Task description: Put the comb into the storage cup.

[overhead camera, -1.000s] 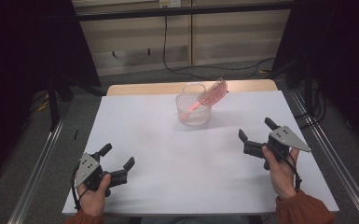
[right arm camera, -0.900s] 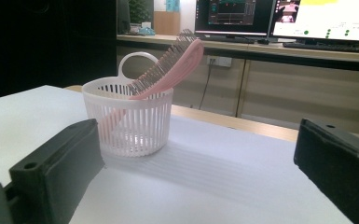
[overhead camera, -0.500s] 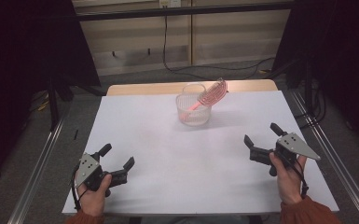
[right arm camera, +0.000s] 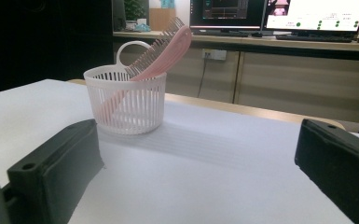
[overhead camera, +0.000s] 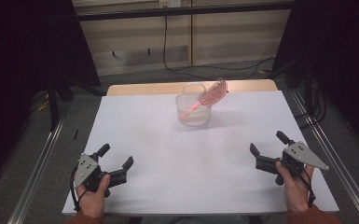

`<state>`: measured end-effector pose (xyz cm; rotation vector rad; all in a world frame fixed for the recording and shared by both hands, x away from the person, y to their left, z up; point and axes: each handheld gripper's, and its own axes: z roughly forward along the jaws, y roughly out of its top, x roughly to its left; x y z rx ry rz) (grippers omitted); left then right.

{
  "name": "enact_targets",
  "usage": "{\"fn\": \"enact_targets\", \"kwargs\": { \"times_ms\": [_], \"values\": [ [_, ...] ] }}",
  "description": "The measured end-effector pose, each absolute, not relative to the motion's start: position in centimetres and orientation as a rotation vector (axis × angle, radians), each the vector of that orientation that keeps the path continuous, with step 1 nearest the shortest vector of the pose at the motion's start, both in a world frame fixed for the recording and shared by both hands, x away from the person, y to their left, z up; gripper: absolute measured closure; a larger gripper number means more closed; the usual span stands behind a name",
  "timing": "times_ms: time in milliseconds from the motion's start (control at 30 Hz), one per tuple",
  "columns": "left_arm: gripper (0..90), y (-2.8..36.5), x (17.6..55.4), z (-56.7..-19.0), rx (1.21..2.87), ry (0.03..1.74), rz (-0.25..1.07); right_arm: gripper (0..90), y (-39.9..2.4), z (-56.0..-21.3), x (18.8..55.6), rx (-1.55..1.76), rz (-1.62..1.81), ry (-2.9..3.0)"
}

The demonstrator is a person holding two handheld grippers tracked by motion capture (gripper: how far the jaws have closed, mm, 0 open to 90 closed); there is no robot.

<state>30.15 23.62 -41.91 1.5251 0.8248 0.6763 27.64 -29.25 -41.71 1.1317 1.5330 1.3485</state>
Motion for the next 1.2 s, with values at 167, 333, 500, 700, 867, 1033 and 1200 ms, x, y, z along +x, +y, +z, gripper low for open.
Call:
{"fn": "enact_targets", "kwargs": {
  "times_ms": [167, 333, 500, 700, 867, 1033, 1200],
  "values": [
    [3.0, 23.7, 29.8, -42.0, 1.523, 0.840, 0.680, 0.0, -29.5, -41.8, 26.7, 1.133, 1.343, 1.537],
    [3.6, 23.6, 29.6, -41.9, 1.528, 0.863, 0.711, 0.0, -29.8, -42.1, 25.7, 1.150, 1.317, 1.530],
    [3.6, 23.8, 29.3, -41.8, 1.511, 0.879, 0.724, 0.0, -29.8, -42.1, 25.0, 1.125, 1.316, 1.529],
    [3.6, 24.1, 29.0, -41.7, 1.494, 0.901, 0.731, 0.0, -29.7, -42.9, 24.3, 1.124, 1.307, 1.557],
    [2.3, 24.3, 29.1, -41.8, 1.478, 0.915, 0.737, 0.0, -29.6, -43.4, 24.6, 1.145, 1.304, 1.541],
    [2.3, 24.3, 29.2, -41.7, 1.467, 0.905, 0.735, 0.0, -29.5, -43.3, 24.6, 1.122, 1.332, 1.540],
    [2.4, 24.4, 29.5, -41.8, 1.477, 0.906, 0.716, 0.0, -29.4, -43.4, 24.8, 1.106, 1.330, 1.554]
  ]
}}
